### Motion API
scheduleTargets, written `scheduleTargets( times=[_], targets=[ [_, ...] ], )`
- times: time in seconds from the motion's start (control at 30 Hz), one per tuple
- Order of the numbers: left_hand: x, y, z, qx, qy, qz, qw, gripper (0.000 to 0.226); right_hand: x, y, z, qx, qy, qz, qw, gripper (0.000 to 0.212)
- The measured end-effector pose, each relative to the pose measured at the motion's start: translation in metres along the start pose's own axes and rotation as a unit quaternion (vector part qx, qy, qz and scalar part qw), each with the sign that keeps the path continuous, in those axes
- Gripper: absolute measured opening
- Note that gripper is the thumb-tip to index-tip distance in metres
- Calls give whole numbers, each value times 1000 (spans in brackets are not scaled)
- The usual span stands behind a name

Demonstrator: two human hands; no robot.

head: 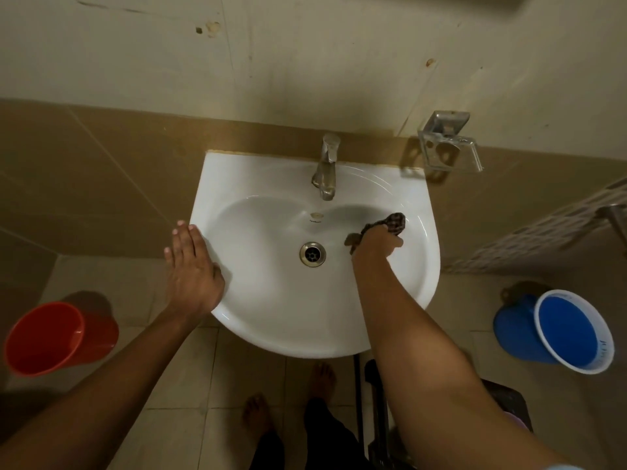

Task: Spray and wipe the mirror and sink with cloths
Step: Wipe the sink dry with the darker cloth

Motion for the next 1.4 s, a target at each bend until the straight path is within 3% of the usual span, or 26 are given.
scheduleTargets(
  times=[0.17,0.33,0.43,0.5,0.57,0.67,0.8,1.03,1.13,1.3,1.4],
  targets=[
    [1,2,0,8,1,-1,1000,81,36,-55,41,-82,-82,-5,993,42],
    [1,3,1,11,2,-8,1000,80,98,-69,48,-81,-94,68,990,29],
    [1,2,1,10,4,-3,1000,79,127,-94,59,-238,-65,185,951,40],
    [1,2,1,7,3,-9,1000,78,138,-104,79,-268,-28,251,930,46],
    [2,3,1,9,3,-14,1000,77,147,-116,98,-316,94,368,869,52],
    [2,4,2,6,4,-10,1000,77,166,-111,123,-443,300,490,688,44],
    [1,5,2,11,6,-5,1000,77,167,-67,99,-512,416,528,535,42],
    [1,3,2,7,7,-9,1000,79,112,-40,12,-435,429,677,410,45],
    [1,2,2,1,10,-8,1000,79,97,-34,1,-390,437,697,414,44],
    [0,4,3,0,20,-1,1000,79,93,-12,12,-300,384,703,519,41],
    [2,6,3,2,22,-4,1000,78,110,-12,40,-305,331,696,560,45]
  ],
)
Point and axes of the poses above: each hand's wrist, its own z-axis away from the middle knuckle, its own y-axis out of the back of the hand, x = y × z, the point moved 8 cm from there along -z, towards the middle knuckle, and after that the axes turned 15 degrees about -z, right-handed, at the moved point
